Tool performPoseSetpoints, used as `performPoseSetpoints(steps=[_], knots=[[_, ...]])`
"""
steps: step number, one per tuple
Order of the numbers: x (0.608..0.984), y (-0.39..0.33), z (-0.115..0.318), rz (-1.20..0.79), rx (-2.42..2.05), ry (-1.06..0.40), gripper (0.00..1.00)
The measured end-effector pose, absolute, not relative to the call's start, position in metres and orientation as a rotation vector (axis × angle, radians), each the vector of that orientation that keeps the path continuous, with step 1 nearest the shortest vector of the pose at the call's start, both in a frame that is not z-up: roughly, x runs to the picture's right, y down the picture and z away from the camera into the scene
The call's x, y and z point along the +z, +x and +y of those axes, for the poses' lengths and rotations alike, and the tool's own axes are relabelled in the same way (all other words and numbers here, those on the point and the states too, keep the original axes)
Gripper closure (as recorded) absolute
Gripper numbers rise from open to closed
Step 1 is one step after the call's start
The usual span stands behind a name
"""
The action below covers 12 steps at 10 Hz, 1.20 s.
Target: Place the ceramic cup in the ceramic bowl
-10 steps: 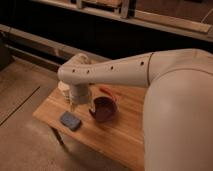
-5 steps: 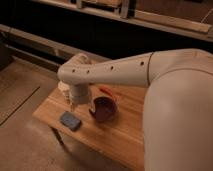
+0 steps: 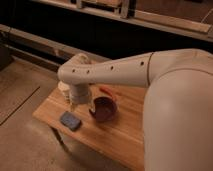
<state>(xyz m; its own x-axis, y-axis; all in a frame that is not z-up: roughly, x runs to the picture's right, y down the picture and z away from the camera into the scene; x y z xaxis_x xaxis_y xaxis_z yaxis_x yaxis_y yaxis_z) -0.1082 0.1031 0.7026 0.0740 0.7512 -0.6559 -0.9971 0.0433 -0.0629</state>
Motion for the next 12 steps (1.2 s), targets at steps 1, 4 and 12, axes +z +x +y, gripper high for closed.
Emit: performPoseSetpoints(steps=[1, 4, 12], knots=[[0.703, -0.108, 0.103, 0.522, 1.433, -0.591, 0.35], [0.706, -0.110, 0.095, 0.513, 1.492, -0.586, 0.35], [0.773, -0.078, 0.003, 0.611, 1.784, -0.404, 0.35]])
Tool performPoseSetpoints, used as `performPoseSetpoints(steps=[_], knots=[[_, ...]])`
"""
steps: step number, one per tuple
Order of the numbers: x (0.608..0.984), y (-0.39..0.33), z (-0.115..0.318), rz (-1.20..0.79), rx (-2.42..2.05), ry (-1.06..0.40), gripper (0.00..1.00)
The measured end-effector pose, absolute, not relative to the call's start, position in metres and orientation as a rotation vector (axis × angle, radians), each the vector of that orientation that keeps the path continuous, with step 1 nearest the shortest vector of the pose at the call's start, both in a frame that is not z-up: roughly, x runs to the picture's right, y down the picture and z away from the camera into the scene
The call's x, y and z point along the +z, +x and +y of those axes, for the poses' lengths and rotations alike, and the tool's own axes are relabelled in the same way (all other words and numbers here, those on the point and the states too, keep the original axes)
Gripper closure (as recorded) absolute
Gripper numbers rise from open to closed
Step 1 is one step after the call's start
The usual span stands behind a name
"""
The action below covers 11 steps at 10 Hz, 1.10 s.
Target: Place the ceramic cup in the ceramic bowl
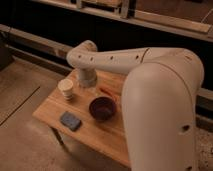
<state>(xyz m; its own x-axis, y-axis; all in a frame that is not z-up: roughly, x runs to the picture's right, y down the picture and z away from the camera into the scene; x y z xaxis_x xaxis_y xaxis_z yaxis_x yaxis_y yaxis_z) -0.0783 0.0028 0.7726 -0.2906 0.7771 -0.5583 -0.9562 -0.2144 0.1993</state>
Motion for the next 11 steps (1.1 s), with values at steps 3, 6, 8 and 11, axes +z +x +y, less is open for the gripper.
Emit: performPoseSetpoints(steps=[3, 6, 8, 11], knots=[[0.771, -0.085, -0.039, 0.623, 1.716, -0.362, 0.35], [0.776, -0.106, -0.069, 0.595, 1.674, -0.364, 0.35], [0.789, -0.138, -0.077, 0.501, 1.678, -0.463, 0.35], [0.812, -0.157, -0.056, 0.452, 1.693, -0.598, 0.35]])
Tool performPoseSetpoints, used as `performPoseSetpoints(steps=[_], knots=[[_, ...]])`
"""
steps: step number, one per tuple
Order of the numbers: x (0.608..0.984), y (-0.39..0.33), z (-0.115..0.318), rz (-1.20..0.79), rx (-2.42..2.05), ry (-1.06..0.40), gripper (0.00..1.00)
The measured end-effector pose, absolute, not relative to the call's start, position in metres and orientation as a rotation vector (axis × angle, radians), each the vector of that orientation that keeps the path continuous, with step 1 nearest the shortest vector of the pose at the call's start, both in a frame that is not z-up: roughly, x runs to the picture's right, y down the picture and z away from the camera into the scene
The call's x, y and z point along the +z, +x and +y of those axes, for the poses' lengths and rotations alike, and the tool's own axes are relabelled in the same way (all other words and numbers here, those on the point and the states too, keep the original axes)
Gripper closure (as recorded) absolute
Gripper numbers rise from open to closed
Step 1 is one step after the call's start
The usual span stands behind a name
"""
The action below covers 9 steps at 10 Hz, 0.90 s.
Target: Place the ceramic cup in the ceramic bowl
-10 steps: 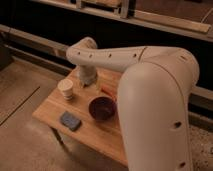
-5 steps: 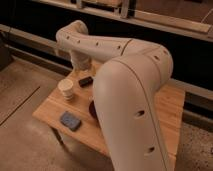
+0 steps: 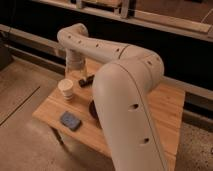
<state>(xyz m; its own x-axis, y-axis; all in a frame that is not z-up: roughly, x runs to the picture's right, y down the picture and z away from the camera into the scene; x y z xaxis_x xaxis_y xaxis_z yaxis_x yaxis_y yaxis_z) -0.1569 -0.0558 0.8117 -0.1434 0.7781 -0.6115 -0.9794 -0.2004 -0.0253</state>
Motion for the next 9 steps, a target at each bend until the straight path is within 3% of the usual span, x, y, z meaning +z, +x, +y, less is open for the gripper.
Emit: performPoseSetpoints(steps=[3, 9], knots=[[0.833, -0.147, -0.031, 0.511, 1.666, -0.634, 0.35], [0.849, -0.165, -0.028, 0.567, 1.576, -0.629, 0.36]])
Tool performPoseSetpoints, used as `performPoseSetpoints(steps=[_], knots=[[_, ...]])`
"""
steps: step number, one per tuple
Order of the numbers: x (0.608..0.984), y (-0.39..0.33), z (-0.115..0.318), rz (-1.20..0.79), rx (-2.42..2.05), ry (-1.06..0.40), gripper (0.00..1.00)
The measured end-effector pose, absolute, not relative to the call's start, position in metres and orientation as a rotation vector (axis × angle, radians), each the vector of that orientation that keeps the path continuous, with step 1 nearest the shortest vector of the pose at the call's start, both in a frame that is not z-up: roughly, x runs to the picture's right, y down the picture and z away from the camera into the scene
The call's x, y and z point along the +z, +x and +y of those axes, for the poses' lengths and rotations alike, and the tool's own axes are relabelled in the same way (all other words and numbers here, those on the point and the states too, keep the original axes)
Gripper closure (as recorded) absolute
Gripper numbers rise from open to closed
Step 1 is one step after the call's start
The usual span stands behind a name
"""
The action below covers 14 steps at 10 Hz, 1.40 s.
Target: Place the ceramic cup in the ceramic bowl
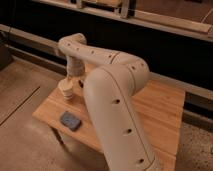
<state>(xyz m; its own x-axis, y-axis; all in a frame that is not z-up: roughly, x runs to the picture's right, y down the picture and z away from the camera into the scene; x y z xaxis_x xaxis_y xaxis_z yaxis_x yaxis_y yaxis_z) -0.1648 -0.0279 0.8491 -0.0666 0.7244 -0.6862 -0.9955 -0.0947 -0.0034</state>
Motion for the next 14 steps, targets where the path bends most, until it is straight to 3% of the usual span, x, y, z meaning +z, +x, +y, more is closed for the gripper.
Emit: performPoseSetpoints(steps=[1, 5, 7, 11, 14], knots=[[0.851, -0.166, -0.027, 0.570, 1.570, -0.633, 0.41], [0.858, -0.167, -0.025, 0.548, 1.577, -0.668, 0.85], [0.859, -0.164, -0.024, 0.537, 1.581, -0.674, 0.99], [0.847, -0.141, -0.036, 0.511, 1.603, -0.626, 1.00], [0.817, -0.124, -0.057, 0.477, 1.610, -0.534, 1.00]])
